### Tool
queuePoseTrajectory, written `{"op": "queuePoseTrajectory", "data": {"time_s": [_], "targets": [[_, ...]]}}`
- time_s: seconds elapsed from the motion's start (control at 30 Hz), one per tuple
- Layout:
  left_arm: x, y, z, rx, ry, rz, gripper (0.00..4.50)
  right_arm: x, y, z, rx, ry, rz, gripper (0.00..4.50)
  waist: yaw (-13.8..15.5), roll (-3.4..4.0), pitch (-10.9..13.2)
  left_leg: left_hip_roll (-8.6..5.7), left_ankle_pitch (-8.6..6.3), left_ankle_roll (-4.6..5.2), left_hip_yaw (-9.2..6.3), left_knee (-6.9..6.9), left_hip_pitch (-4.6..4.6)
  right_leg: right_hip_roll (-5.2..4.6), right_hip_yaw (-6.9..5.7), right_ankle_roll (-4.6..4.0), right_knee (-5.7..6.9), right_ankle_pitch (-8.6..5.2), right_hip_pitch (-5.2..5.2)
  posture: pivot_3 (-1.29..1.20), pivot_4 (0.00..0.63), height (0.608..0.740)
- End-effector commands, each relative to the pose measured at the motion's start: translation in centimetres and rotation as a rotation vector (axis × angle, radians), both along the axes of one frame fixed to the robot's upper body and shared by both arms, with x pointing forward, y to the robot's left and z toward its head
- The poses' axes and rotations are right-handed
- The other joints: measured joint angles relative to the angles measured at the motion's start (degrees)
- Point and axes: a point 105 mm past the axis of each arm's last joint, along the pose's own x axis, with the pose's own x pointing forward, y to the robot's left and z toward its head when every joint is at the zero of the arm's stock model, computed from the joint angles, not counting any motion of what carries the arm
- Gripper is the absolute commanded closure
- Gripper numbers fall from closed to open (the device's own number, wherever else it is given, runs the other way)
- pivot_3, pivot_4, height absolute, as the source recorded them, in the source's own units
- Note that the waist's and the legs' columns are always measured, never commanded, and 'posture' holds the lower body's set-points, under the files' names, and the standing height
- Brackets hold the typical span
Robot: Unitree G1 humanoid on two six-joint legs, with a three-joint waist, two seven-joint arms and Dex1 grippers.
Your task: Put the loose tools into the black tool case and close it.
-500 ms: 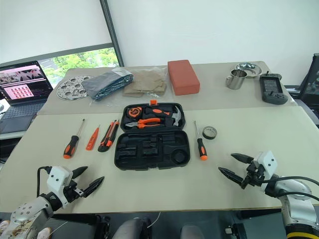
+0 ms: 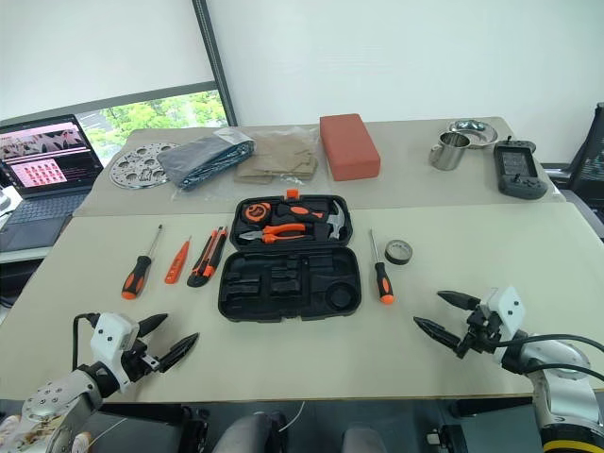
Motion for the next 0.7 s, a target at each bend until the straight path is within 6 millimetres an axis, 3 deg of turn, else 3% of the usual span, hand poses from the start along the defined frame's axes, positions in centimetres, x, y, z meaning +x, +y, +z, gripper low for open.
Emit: {"op": "queuePoseTrajectory", "data": {"time_s": [0.03,0.13,0.27,0.33,0.5,0.7], "targets": [[0.4,0.4,1.3,-0.051,-0.053,0.028,0.00,0.6,0.6,2.2,-0.006,-0.089,0.039,0.02,0.00,-0.01,0.01,0.00,0.00,0.00,0.00,0.00,-0.01,0.02,0.00,0.00,0.00,0.00,-0.01,0.00,0.150,0.740],[1.6,1.2,3.8,-0.114,-0.168,0.081,0.00,0.8,1.7,3.4,-0.014,-0.119,0.094,0.02,0.01,-0.12,0.08,0.01,0.00,0.00,-0.01,0.02,-0.02,0.05,-0.02,0.00,0.04,0.00,-0.03,0.00,0.150,0.740],[4.0,3.1,8.8,-0.239,-0.343,0.212,0.00,1.5,4.5,6.5,0.037,-0.186,0.192,0.02,-0.02,-0.33,0.23,0.05,0.03,-0.03,-0.04,0.11,0.00,0.21,-0.02,0.00,0.15,0.00,0.00,0.00,0.150,0.740],[5.1,4.3,10.3,-0.233,-0.381,0.287,0.00,1.7,5.9,7.8,0.054,-0.203,0.238,0.02,-0.02,-0.36,0.25,0.07,0.05,-0.06,-0.09,0.19,-0.05,0.30,-0.01,0.00,0.33,0.00,-0.04,0.00,0.150,0.740],[7.4,6.8,11.4,-0.119,-0.304,0.470,0.00,2.4,8.9,10.4,0.095,-0.214,0.302,0.02,0.02,-0.39,0.27,0.08,0.06,-0.09,-0.10,0.29,-0.03,0.52,0.06,0.00,0.47,0.00,-0.04,0.00,0.150,0.740],[7.7,8.7,9.4,-0.052,-0.126,0.596,0.00,2.2,10.8,12.2,0.084,-0.231,0.368,0.02,0.01,-0.49,0.33,0.11,0.11,-0.16,-0.12,0.25,-0.01,0.61,0.10,0.00,0.58,0.00,-0.13,0.00,0.150,0.740]]}}
